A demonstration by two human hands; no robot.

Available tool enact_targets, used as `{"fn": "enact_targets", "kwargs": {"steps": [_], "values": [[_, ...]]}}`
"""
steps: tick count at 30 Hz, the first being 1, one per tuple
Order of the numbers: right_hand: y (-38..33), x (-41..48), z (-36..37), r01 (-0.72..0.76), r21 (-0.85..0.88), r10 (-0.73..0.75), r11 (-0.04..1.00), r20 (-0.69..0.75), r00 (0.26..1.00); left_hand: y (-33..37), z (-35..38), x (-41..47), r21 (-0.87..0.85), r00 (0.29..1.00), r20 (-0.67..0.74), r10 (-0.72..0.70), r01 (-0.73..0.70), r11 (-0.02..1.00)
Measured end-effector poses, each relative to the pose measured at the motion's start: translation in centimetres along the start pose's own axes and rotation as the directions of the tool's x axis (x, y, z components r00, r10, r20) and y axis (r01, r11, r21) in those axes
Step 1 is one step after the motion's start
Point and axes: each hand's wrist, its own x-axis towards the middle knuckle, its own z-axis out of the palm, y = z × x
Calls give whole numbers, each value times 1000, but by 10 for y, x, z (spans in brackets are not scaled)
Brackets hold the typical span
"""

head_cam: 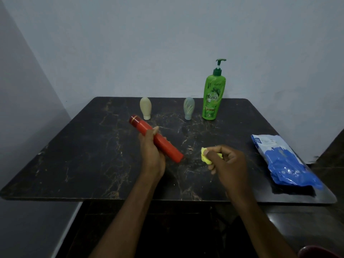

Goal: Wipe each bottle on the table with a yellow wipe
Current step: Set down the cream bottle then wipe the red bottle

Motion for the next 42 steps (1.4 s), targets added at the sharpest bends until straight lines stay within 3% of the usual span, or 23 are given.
{"fn": "enact_targets", "kwargs": {"steps": [2, 5, 8, 18, 31, 42], "values": [[8, 12, 0, -16, -23, 16, 1000, -4, 1000, 0, 0, 17, 187, 995, 79, 56, -70, 980], [20, 31, 4, -15, -53, 14, 999, -5, 1000, 0, 3, 39, 464, 970, 175, 169, -233, 855], [31, 54, 11, -31, -61, 30, 998, -14, 999, 2, 10, 55, 583, 946, 227, 234, -324, 745], [75, 126, 27, -73, -168, 66, 983, -49, 997, -5, 39, 116, 709, 912, 361, 195, -404, 578], [95, 178, 33, -15, -194, 9, 981, -36, 999, 16, 66, 201, 816, 933, 351, 81, -347, 463], [102, 184, 37, 56, -259, -69, 964, -44, 997, 25, 68, 232, 805, 926, 378, -17, -320, 499]]}}
